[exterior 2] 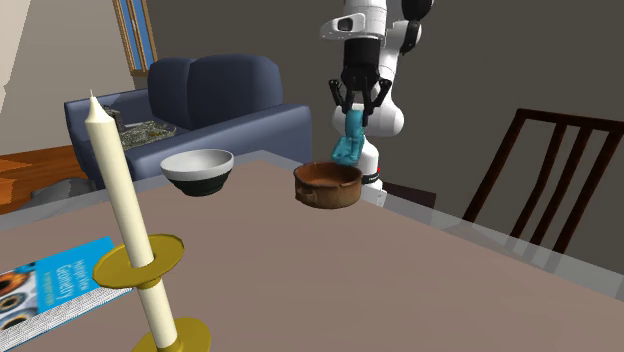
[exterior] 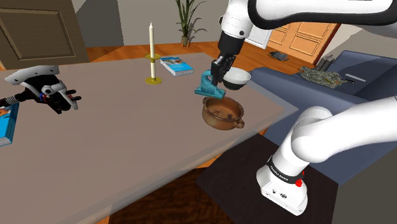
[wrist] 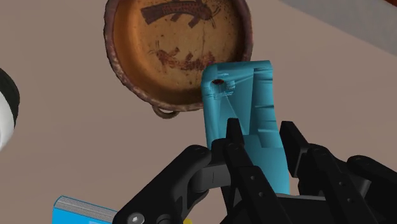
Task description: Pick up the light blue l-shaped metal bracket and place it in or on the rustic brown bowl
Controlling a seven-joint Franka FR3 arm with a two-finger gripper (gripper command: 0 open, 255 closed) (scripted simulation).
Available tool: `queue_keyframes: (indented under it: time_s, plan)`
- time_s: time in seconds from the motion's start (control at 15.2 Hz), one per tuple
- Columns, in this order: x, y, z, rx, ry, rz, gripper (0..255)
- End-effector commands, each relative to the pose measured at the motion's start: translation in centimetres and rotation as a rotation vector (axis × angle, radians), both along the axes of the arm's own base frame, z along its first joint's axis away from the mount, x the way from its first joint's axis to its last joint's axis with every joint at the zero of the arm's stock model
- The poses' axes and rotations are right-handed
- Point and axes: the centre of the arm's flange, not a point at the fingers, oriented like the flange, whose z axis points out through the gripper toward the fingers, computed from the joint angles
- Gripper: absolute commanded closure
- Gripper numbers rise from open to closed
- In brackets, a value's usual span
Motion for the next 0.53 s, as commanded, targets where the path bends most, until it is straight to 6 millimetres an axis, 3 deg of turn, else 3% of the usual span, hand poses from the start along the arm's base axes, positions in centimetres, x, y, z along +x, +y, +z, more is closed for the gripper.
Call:
queue_keyframes:
  time_s: [0.0,0.33,0.46]
  plan:
    - [-1.6,-2.5,0.3,0.001,0.001,0.001,255]
    - [-4.9,-8.1,0.7,0.001,0.001,0.001,255]
    - [-4.9,-8.1,-0.4,0.001,0.001,0.001,255]
